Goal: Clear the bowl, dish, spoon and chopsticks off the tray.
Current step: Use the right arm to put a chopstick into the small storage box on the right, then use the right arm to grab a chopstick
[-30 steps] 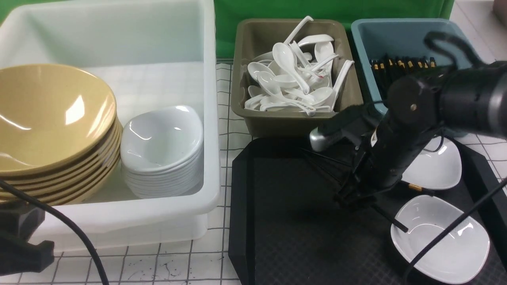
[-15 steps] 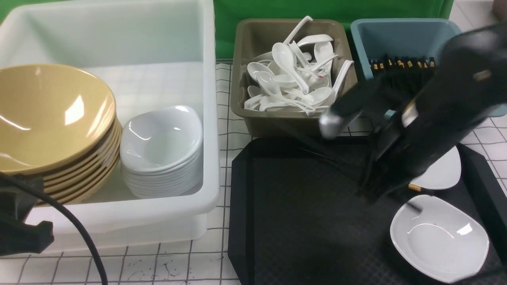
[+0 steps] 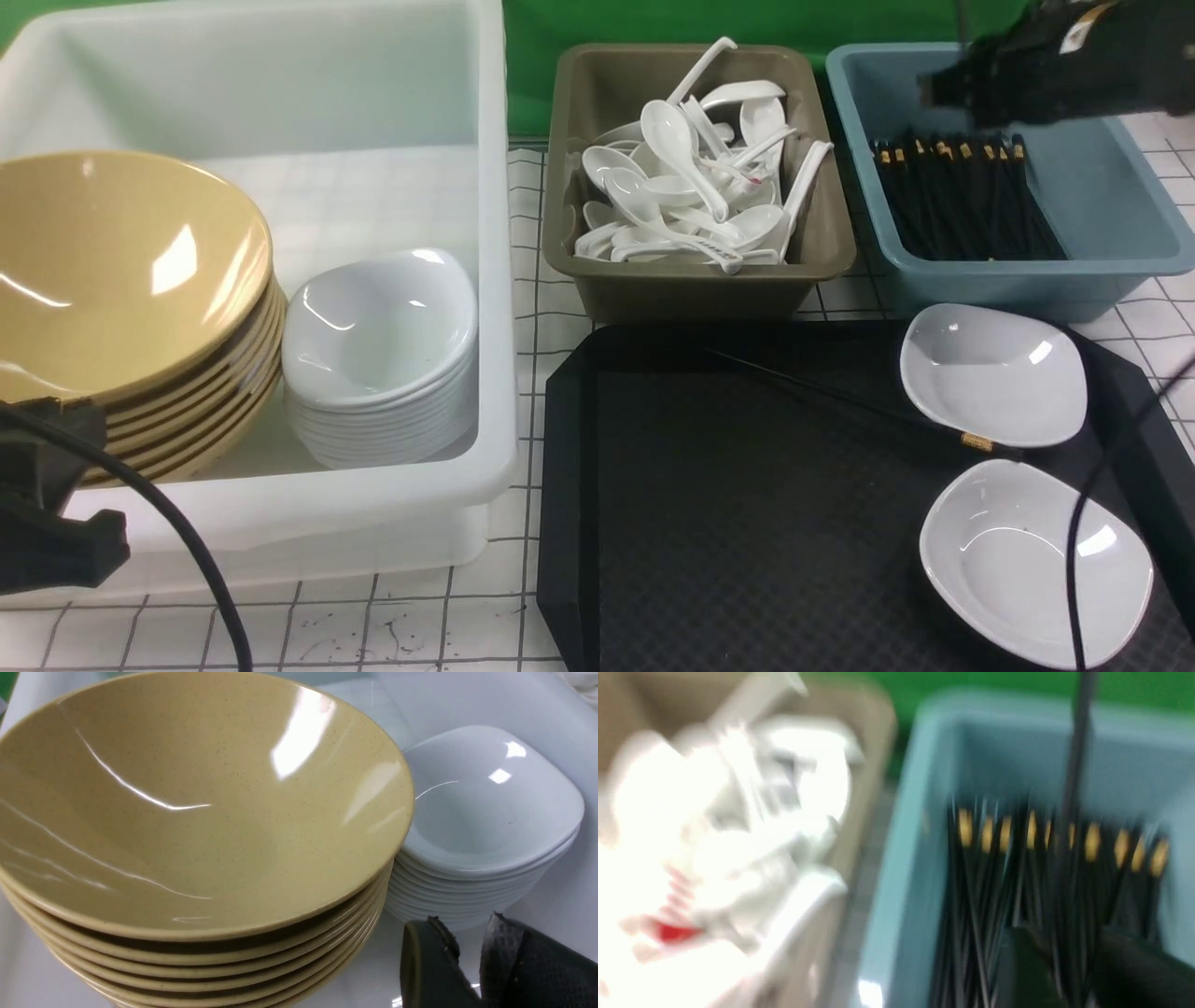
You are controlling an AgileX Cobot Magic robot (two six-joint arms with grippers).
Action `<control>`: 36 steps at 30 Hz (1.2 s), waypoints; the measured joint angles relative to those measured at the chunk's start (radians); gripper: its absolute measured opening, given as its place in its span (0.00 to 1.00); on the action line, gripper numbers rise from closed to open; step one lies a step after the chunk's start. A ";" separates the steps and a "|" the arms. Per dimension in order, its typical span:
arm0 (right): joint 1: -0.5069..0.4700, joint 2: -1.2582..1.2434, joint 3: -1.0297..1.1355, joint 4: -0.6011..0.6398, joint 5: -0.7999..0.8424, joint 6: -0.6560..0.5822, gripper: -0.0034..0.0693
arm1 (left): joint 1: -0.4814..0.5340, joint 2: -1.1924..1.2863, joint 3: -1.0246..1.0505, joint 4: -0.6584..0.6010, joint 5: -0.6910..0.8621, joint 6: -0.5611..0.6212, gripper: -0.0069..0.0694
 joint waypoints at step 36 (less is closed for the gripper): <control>0.293 0.212 -0.130 0.083 0.783 -0.405 0.17 | 0.000 0.000 0.002 -0.048 -0.007 -0.005 0.25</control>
